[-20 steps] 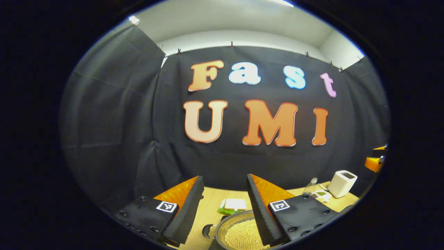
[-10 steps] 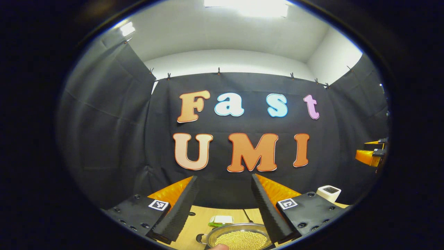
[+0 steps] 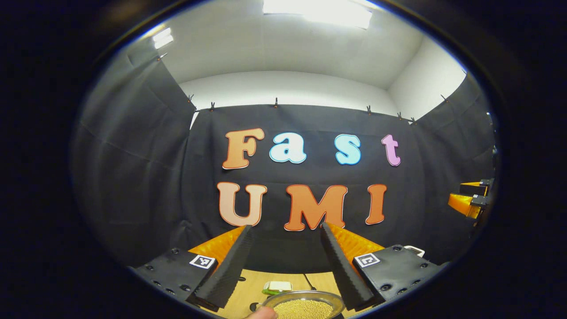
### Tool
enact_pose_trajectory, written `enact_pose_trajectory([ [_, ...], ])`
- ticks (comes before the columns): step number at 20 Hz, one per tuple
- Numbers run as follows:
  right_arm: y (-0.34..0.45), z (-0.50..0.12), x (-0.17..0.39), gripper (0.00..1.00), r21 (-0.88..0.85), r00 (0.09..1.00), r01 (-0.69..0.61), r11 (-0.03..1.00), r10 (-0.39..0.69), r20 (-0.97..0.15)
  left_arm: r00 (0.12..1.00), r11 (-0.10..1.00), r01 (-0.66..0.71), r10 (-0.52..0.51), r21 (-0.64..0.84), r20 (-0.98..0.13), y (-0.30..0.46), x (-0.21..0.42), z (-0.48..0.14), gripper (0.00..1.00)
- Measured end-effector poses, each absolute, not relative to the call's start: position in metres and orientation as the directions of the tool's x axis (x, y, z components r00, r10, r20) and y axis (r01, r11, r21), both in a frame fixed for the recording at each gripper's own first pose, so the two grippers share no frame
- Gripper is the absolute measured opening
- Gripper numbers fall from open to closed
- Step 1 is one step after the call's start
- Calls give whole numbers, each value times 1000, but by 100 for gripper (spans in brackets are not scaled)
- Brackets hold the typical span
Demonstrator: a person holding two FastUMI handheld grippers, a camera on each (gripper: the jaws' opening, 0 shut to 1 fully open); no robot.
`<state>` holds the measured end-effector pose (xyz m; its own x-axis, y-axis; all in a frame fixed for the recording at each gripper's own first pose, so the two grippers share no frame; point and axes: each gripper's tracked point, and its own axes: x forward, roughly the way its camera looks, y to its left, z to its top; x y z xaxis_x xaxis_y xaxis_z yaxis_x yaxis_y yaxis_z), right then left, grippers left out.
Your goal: First push the handle of the pot to place it horizontally, then grasp the pot with both hands and set it on the induction cooktop.
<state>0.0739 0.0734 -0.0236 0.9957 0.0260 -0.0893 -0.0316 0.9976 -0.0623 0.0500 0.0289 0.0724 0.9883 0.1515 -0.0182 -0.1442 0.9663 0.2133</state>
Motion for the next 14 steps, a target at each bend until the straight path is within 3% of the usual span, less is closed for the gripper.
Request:
enact_pose_trajectory([
  [8,82,-7,76,95,-47,996,-62,997,59,-73,986,954,-169,167,247,29,29,44,86,96],
  [14,85,-5,74,95,-45,994,-84,995,80,-71,982,962,-187,185,197,28,35,47,73,100],
])
